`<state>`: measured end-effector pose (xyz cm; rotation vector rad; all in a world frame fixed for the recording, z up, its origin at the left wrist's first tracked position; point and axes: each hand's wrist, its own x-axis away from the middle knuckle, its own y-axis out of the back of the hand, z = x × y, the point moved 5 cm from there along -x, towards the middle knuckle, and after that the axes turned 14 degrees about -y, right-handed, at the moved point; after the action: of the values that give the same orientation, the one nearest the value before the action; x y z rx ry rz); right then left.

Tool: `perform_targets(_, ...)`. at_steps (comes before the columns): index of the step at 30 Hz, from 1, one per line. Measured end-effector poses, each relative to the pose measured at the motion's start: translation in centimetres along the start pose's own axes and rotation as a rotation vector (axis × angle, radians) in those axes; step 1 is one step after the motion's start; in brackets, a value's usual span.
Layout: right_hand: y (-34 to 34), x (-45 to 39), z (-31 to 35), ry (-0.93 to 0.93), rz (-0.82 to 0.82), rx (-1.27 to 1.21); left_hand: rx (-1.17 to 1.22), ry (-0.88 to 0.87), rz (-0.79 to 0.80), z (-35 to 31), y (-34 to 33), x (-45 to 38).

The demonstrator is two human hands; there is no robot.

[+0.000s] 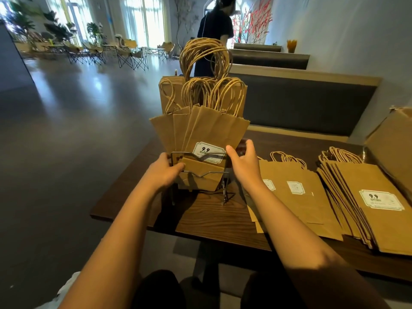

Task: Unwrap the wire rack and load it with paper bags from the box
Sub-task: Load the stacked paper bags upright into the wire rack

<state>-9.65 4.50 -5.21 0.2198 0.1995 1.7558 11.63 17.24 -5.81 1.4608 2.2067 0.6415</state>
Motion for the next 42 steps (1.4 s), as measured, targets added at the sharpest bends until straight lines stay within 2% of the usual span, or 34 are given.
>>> perform_targets(2,0.2,0.5,0.9,0.075,-0.044,-0.026,0.076,0.0,-0.05,0.0,-0.2,0.1)
perform_targets(6,-0.3,0.3,1.9,0.167,-0.074,0.146,0.239,0.001,-0.026,-0.5,-1.6,0.3)
perform_targets(9,-0.8,-0.1,1.9,0.17,-0.062,0.228,0.366,0.031,0.019,-0.4,-1.6,0.6)
perform_targets(13,-0.6,-0.3,2.0,0.193,-0.104,0.253,0.367,0.02,0.014,0.5,-0.7,0.3)
perform_targets(17,-0.6,-0.8,2.5,0.107,-0.008,0.266,0.362,-0.034,0.004,-0.3,-0.7,0.0)
perform_targets(21,-0.5,-0.8,2.8,0.073,0.035,0.377,0.278,0.019,0.067,-0.3,-1.2,0.5)
perform_targets(25,-0.6,-0.1,1.5,0.061,0.113,0.228,-0.194,0.017,0.127,-0.9,-0.5,0.6)
perform_targets(28,0.1,0.3,0.3,0.037,0.111,0.146,-0.45,0.034,0.02,-1.6,0.4,1.2)
perform_targets(31,1.8,0.1,-1.2,0.042,0.041,0.092,-0.541,-0.089,-0.228,-4.5,0.7,2.8)
perform_targets(33,3.4,-0.2,-2.3,0.034,-0.036,0.109,-0.452,-0.253,-0.39,-7.0,0.4,3.9)
perform_targets(34,4.4,-0.5,-2.8,0.022,-0.079,0.144,-0.371,-0.325,-0.411,-7.9,-0.3,4.2)
perform_targets(37,7.3,-1.3,-4.7,-0.046,-0.149,0.317,-0.221,-0.501,-0.315,-9.9,-3.4,4.7)
perform_targets(42,11.1,-1.1,-8.2,-0.228,-0.197,0.723,-0.278,-0.657,-0.214,-11.1,-10.1,5.5)
